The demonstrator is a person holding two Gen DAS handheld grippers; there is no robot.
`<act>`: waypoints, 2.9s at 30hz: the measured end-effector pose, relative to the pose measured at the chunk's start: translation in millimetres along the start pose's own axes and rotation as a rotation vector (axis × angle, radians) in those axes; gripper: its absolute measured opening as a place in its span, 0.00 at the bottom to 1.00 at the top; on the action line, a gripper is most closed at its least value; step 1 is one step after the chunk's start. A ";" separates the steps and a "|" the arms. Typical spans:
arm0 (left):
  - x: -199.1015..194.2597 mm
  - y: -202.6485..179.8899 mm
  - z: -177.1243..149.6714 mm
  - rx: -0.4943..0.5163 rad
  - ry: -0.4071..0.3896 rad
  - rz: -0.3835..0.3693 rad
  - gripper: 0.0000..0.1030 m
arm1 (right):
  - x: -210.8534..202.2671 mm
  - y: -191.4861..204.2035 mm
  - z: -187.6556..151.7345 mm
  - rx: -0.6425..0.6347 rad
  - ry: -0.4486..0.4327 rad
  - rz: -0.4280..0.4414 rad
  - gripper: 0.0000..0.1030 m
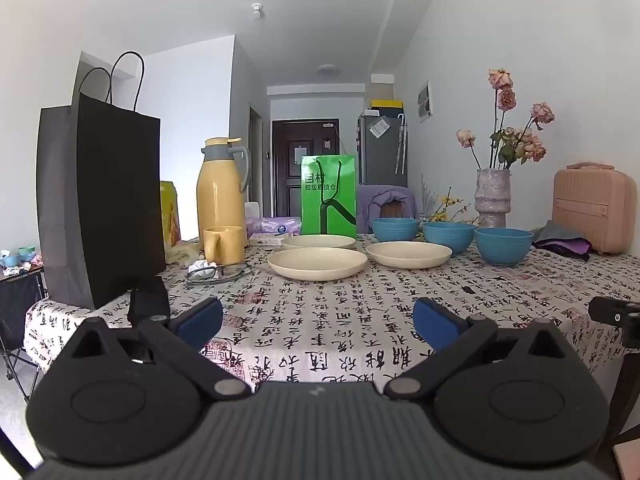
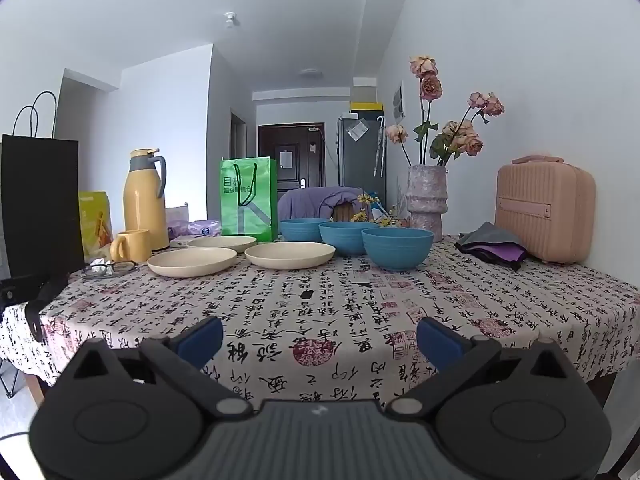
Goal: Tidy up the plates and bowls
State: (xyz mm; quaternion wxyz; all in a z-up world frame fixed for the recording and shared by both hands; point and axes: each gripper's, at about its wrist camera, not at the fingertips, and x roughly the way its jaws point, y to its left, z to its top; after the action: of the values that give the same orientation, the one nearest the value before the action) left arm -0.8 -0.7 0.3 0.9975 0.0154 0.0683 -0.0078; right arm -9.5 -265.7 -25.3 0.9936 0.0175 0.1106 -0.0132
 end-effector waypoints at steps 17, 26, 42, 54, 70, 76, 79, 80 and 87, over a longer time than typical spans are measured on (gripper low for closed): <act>4.1 4.7 -0.3 0.000 0.020 0.006 1.00 | 5.3 2.5 1.5 -0.012 0.024 0.033 1.00; 1.3 2.3 -0.3 0.009 0.006 -0.001 1.00 | 5.3 2.3 1.0 -0.014 0.021 0.027 1.00; 1.6 3.7 -0.3 0.003 0.007 0.006 1.00 | 5.3 1.1 -0.2 -0.010 0.016 0.011 1.00; 1.3 3.2 -0.4 0.006 0.007 0.006 1.00 | 6.2 1.0 0.6 -0.011 0.021 0.003 1.00; 0.4 1.2 -0.4 0.008 0.003 0.003 1.00 | 7.0 -0.4 0.3 -0.010 0.025 -0.003 1.00; 0.3 1.5 -0.6 0.007 0.002 0.005 1.00 | 7.5 -0.3 -0.2 -0.013 0.028 -0.002 1.00; 0.9 2.1 -0.7 0.006 0.003 0.008 1.00 | 7.5 0.0 0.2 -0.015 0.025 -0.002 1.00; 0.9 2.1 -0.7 0.006 0.002 0.008 1.00 | 7.3 0.2 0.1 -0.016 0.025 -0.001 1.00; 0.9 1.9 -0.8 0.006 0.000 0.008 1.00 | 7.6 0.6 0.5 -0.017 0.024 -0.003 1.00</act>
State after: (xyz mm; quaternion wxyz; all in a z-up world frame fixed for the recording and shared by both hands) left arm 0.0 1.2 -0.6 0.9975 0.0187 0.0684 -0.0039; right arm -1.9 -265.3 -26.4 0.9923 0.0088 0.1226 -0.0134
